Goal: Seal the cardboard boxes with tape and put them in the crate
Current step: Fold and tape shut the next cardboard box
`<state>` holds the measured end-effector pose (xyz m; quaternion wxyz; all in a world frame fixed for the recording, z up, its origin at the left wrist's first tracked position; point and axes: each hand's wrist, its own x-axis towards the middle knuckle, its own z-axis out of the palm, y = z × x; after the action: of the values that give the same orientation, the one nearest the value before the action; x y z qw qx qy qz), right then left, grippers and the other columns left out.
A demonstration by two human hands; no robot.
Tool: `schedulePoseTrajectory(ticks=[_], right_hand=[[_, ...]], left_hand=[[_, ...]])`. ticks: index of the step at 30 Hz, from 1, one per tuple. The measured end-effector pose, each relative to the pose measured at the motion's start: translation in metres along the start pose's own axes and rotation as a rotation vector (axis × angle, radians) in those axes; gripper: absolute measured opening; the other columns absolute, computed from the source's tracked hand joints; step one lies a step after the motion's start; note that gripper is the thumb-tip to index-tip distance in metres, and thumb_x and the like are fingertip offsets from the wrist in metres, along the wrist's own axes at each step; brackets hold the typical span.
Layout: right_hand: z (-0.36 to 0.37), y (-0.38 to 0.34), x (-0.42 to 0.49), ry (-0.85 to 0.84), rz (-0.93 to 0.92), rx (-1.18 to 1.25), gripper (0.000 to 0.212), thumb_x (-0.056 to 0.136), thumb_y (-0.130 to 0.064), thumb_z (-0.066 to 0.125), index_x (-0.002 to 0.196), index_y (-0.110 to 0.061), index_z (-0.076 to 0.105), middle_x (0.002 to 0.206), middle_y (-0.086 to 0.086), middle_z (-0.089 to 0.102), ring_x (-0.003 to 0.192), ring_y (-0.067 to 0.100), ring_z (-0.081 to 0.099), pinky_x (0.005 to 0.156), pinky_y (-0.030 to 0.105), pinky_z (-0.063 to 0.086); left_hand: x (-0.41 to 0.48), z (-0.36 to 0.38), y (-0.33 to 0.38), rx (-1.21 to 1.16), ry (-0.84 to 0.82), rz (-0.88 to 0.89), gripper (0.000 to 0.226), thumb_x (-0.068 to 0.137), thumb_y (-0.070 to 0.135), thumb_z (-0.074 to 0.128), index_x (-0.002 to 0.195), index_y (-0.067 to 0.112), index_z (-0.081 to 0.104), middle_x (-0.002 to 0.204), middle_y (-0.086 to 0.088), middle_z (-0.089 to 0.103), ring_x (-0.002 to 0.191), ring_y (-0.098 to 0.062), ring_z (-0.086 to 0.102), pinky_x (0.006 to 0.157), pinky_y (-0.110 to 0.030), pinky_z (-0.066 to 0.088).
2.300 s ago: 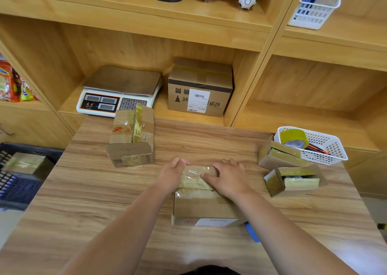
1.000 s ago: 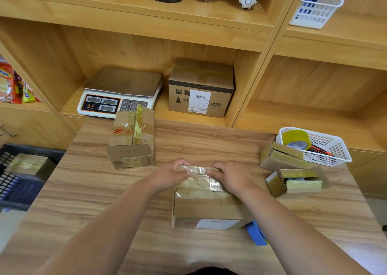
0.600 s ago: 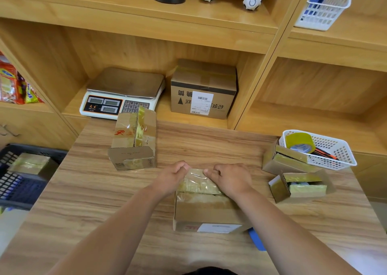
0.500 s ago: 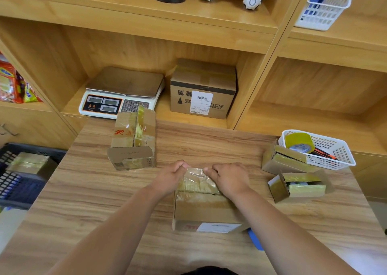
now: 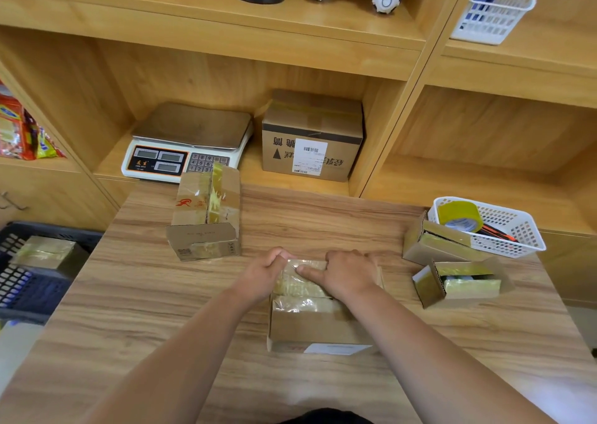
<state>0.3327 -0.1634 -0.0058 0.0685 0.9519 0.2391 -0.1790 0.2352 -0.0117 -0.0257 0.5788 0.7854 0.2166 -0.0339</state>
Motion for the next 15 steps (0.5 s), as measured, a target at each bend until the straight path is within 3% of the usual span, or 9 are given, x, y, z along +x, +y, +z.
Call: schedulePoseTrajectory(ticks=[4,8,11,15], right_hand=[[-0.004,0.001,-0.001,-0.014,-0.047,0.122,0.082,0.066,-0.092,0.028,0.109,-0.03,0.062,0.109,-0.005,0.067,0.11,0.018,0.057,0.098,0.044,0.028],[-0.011,0.016,-0.001,-0.107,-0.195,0.274,0.052,0.082,-0.072,0.046,0.113,-0.032,0.059,0.108,-0.009,0.065,0.109,0.016,0.055,0.095,0.04,0.029],[-0.013,0.026,0.001,-0.194,-0.238,0.423,0.019,0.085,-0.058,0.056,0.096,-0.043,0.059,0.085,-0.022,0.056,0.097,0.012,0.054,0.093,0.035,0.035],[-0.011,0.024,-0.004,-0.111,-0.224,0.347,0.022,0.087,-0.062,0.05,0.089,-0.043,0.06,0.083,-0.02,0.056,0.09,0.011,0.053,0.08,0.029,0.033]], left_hand=[[-0.002,-0.001,0.003,-0.003,-0.005,0.004,0.029,0.102,0.029,0.038,0.103,0.018,0.064,0.087,0.003,0.057,0.078,-0.006,0.05,0.061,-0.005,0.036],[-0.003,0.0,0.003,-0.01,-0.021,-0.007,0.028,0.101,0.033,0.037,0.1,0.025,0.063,0.083,0.001,0.053,0.074,-0.005,0.047,0.063,-0.013,0.038],[-0.004,0.0,0.001,-0.016,-0.024,-0.019,0.027,0.101,0.037,0.036,0.095,0.031,0.062,0.088,-0.002,0.055,0.077,-0.008,0.049,0.066,-0.019,0.037],[-0.006,0.001,-0.001,-0.058,0.006,-0.05,0.03,0.1,0.044,0.035,0.095,0.033,0.063,0.099,0.001,0.063,0.093,-0.012,0.056,0.074,-0.022,0.041]])
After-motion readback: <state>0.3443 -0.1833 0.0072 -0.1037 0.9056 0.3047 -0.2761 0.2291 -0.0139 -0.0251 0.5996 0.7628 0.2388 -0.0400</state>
